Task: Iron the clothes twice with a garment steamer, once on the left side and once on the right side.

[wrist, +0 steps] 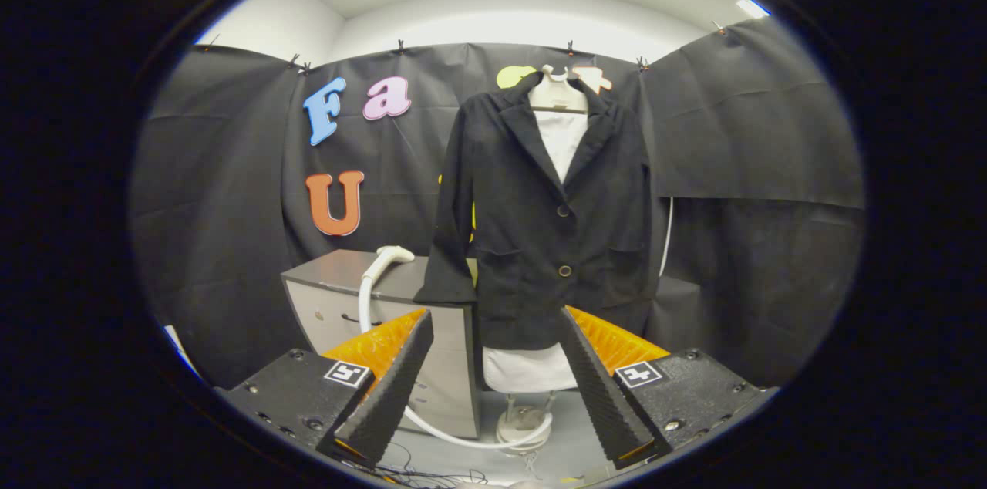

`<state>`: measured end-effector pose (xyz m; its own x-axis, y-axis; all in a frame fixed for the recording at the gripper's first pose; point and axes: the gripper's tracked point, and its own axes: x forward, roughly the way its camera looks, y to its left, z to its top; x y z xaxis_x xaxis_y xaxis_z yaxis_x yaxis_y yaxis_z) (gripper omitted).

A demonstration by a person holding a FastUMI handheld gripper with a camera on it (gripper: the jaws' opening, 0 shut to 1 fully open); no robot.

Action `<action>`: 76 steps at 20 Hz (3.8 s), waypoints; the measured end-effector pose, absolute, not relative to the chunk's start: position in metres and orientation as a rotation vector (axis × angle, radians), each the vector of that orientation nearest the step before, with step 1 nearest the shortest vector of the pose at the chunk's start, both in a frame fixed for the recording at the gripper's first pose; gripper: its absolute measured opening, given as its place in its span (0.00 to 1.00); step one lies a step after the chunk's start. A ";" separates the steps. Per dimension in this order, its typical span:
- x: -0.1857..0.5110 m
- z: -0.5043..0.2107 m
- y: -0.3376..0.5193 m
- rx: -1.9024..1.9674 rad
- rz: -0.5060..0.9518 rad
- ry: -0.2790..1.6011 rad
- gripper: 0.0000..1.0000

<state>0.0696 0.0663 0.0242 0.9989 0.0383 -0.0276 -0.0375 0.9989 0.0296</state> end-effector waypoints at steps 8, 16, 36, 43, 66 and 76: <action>0.199 0.051 0.179 0.034 0.180 0.091 1.00; 0.355 0.040 0.297 0.024 0.268 0.222 1.00; 0.492 -0.063 0.376 0.004 0.232 0.555 0.47; 0.474 -0.051 0.379 0.021 0.304 0.505 0.34; 0.204 0.207 0.222 0.128 0.297 -0.096 0.33; 0.187 0.272 0.067 0.125 0.018 -0.220 0.33</action>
